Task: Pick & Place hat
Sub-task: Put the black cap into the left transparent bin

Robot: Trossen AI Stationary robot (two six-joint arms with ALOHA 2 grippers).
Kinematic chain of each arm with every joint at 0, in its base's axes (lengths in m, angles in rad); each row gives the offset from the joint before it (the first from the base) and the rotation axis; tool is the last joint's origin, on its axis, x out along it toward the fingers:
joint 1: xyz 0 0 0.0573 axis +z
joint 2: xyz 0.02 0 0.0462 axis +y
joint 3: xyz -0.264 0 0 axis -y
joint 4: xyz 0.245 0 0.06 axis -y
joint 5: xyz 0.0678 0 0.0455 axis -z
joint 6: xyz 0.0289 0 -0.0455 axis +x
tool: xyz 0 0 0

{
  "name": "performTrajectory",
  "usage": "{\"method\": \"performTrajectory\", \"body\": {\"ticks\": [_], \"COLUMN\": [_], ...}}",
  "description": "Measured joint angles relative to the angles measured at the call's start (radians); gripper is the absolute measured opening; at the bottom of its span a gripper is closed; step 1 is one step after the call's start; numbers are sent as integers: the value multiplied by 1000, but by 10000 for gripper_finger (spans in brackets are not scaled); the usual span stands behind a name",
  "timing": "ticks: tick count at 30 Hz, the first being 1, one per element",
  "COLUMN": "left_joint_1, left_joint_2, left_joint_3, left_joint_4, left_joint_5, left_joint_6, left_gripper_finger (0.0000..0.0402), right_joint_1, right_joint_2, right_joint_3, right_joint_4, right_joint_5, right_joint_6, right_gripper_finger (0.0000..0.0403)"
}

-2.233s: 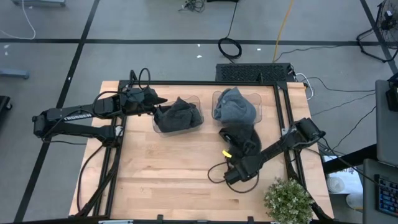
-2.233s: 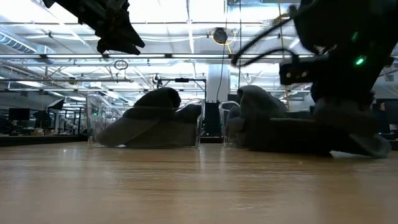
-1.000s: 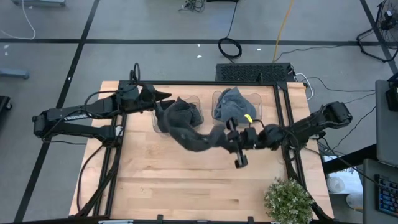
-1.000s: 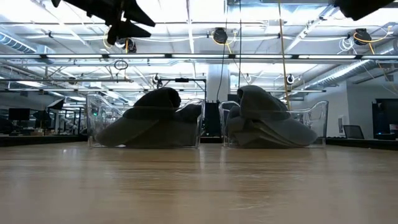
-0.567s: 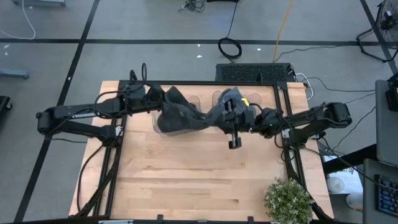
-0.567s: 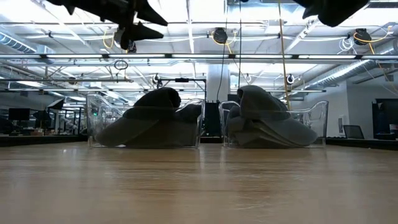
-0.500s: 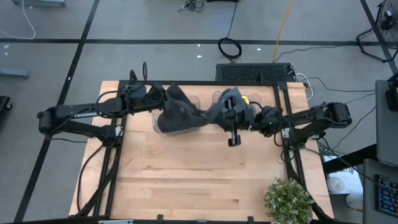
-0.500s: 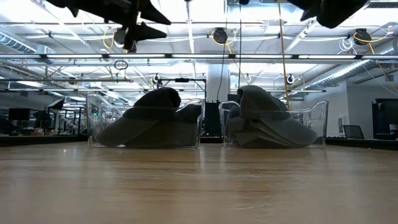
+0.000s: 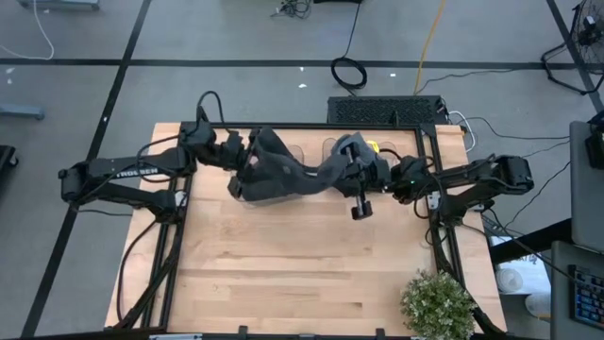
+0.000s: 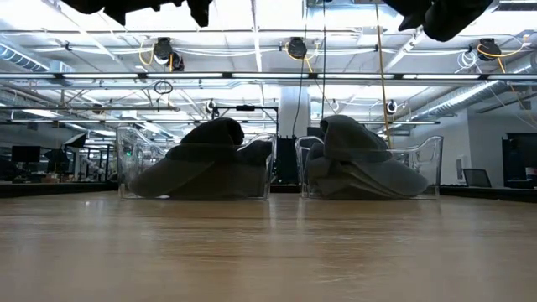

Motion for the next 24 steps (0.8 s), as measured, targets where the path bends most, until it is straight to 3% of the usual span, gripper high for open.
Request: {"method": "performTrajectory", "body": {"ticks": [5,10,14,24], "left_joint_1": [-14,-36,-45,-90], "left_joint_2": [39,130,180,192], "left_joint_3": [0,1,1,1], "left_joint_4": [11,179,272,356], "left_joint_5": [-127,-96,-133,-101], "left_joint_6": [-41,-82,-73,-63], "left_gripper_finger": [195,195,195,195], "right_joint_1": [5,8,8,11], "right_joint_2": [1,1,1,1], "right_joint_3": [0,0,0,0], "right_joint_4": [-2,-9,-11,-29], "right_joint_5": [4,-1,-26,-21], "right_joint_6": [-7,-6,10,13], "right_gripper_finger": [0,0,0,0]}}
